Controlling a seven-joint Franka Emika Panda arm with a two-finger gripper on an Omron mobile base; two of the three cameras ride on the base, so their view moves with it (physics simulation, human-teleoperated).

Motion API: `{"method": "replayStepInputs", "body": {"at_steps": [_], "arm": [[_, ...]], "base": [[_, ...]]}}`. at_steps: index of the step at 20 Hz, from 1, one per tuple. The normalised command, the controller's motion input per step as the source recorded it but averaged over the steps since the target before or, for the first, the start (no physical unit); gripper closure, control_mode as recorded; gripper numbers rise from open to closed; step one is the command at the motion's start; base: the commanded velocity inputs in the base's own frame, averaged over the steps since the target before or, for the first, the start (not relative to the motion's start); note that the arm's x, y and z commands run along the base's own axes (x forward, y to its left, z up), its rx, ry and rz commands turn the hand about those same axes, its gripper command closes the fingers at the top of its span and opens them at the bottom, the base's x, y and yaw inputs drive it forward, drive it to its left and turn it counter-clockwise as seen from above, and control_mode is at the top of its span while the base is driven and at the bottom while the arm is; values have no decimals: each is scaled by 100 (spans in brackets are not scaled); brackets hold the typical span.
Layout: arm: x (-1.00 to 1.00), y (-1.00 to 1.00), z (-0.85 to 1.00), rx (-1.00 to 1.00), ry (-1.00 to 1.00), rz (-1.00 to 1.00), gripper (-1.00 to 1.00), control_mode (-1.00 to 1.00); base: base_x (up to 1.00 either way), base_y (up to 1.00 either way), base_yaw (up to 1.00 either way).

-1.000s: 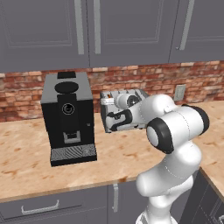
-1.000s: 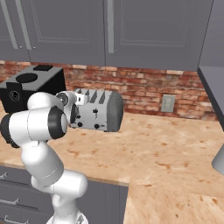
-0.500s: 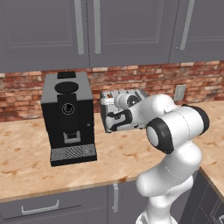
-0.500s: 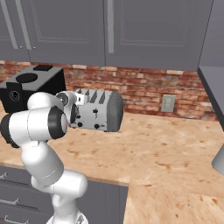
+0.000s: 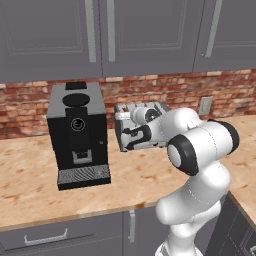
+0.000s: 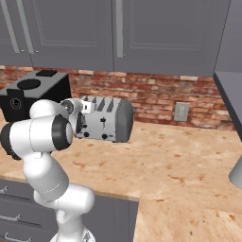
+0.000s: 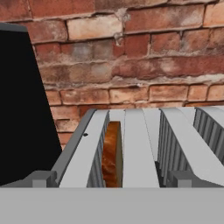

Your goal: Start the toaster. Once the lever pops up, take the bread to the plate on the dining counter.

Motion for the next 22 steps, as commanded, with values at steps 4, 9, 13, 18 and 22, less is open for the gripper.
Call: {"method": "replayStepInputs", "body": {"at_steps": [4,9,13,18,22], "arm": [[0,0,0,0,0,0,-100,-100],[0,0,0,0,0,0,-100,-100],[0,0,0,0,0,0,-100,-100],[0,0,0,0,0,0,-100,-100],[0,0,0,0,0,0,-100,-100]], "base": [[0,0,0],[0,0,0],[0,0,0],[0,0,0],[0,0,0]]}}
